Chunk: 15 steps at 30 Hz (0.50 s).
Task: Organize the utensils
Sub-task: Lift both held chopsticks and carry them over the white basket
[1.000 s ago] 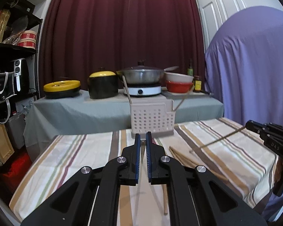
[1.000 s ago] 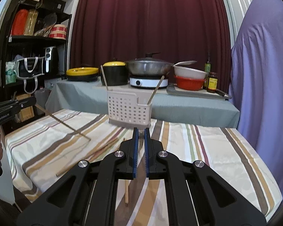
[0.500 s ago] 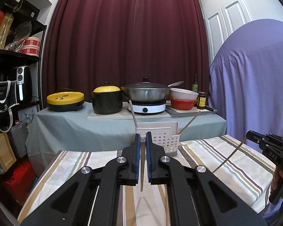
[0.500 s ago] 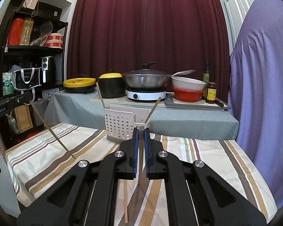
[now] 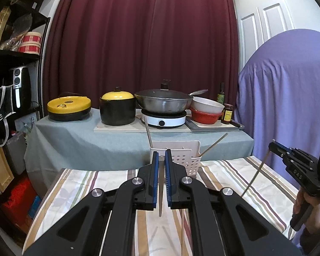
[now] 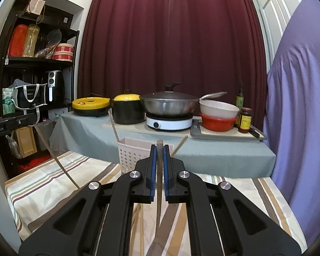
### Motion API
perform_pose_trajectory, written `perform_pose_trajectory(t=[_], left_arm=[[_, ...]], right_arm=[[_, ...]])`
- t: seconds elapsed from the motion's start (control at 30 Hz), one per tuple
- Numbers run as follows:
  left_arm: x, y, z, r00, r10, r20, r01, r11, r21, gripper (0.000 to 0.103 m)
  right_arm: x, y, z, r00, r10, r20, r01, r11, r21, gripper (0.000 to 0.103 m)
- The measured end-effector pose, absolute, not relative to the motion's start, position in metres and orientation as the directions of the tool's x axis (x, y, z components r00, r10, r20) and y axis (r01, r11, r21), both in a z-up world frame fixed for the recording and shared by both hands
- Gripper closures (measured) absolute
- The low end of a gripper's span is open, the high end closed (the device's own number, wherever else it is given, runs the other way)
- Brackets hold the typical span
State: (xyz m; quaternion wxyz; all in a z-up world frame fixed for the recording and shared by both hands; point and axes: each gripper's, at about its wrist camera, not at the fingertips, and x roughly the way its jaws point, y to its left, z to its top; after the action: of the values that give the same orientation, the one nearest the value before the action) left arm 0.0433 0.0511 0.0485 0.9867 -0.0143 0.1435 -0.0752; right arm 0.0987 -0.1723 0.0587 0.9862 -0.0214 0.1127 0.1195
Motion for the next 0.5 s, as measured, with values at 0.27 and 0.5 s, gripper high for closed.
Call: perform_pose_trajectory(t=[0.27,0.5], left_arm=[[0.066,0.053,0.064,0.949,-0.162,-0.269,0.156,0.987,-0.044,0.096],[0.095,0.055,0.089,0.961,-0.174,-0.212,0.169,0.985,-0.043,0.096]], right_arm=[[0.13,-0.161,0.08,0.947,0.268,-0.174,-0.277,0.96,-0.027,0.097],[0.167,-0.155,0.105,0.951,0.289,-0.111,-0.295,0.955,-0.035,0.097]])
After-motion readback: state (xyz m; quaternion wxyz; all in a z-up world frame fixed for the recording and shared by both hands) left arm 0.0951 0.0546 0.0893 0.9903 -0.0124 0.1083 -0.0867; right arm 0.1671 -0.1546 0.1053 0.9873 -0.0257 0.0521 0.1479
